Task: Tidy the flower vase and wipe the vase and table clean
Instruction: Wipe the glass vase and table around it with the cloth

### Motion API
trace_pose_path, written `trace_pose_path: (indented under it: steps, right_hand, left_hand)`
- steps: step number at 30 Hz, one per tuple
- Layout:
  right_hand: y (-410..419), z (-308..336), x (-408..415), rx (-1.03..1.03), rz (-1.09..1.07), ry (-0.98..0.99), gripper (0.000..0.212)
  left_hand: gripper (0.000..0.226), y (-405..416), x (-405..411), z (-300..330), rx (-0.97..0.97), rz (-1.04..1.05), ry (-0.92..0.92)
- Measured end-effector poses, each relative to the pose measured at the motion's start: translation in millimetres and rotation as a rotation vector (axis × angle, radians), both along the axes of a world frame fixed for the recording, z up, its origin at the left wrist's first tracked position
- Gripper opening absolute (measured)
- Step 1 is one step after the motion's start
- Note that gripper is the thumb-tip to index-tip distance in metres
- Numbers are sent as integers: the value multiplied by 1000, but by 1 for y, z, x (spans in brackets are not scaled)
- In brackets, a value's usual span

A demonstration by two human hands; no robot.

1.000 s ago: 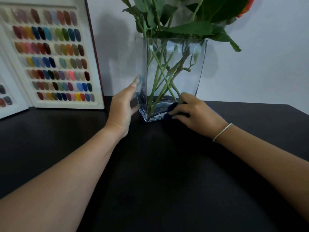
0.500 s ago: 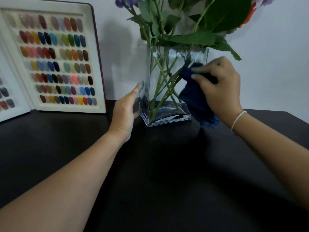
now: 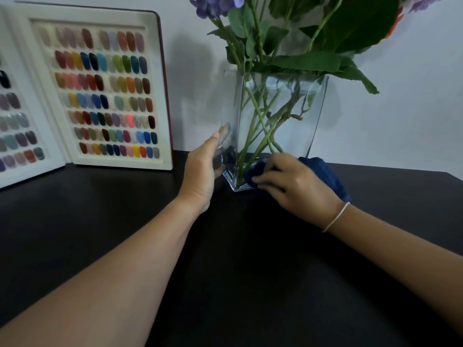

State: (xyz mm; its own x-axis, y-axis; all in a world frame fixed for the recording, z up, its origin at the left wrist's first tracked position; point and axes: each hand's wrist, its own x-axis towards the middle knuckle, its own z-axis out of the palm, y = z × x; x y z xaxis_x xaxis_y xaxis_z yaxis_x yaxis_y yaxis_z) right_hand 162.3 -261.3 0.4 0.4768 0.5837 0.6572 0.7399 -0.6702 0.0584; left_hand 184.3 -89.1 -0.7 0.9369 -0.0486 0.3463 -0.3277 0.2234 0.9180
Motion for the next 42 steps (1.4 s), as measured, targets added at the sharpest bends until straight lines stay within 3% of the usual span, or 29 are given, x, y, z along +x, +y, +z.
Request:
trace_pose_path:
  steps: [4,9,12,15,22,26,32,35,39,42]
  right_hand:
    - [1,3,-5,-86,-4,0,13]
    - [9,51,4,332,-97,-240,13]
    - [18,70,12,449,-131,-297,14]
    - [18,57,8,356,-91,-225,14]
    - [10,4,-6,-74,-17,50,13]
    - [10,12,-7,-18,-24,17,13]
    - [21,52,4,347,-89,-221,14]
    - [23,38,-1,255,-67,-141,14]
    - [19,12,-10,-103,-24,81,13]
    - [18,10,-8,-113,-21,156,14]
  left_hand:
    - [39,0,0,0,-1,-1,2]
    - [38,1,1,0,-12,-7,18]
    - [38,1,1,0,-10,-15,22]
    - [38,2,1,-1,-17,-14,24]
    - [41,1,-2,1,17,1,18]
    - [39,1,-3,1,2,1,18]
    - [39,1,-1,2,-7,-12,36]
    - [38,0,-1,1,-8,-10,36]
    - [39,0,-1,2,10,7,22]
    - [40,-1,-1,2,27,16,15]
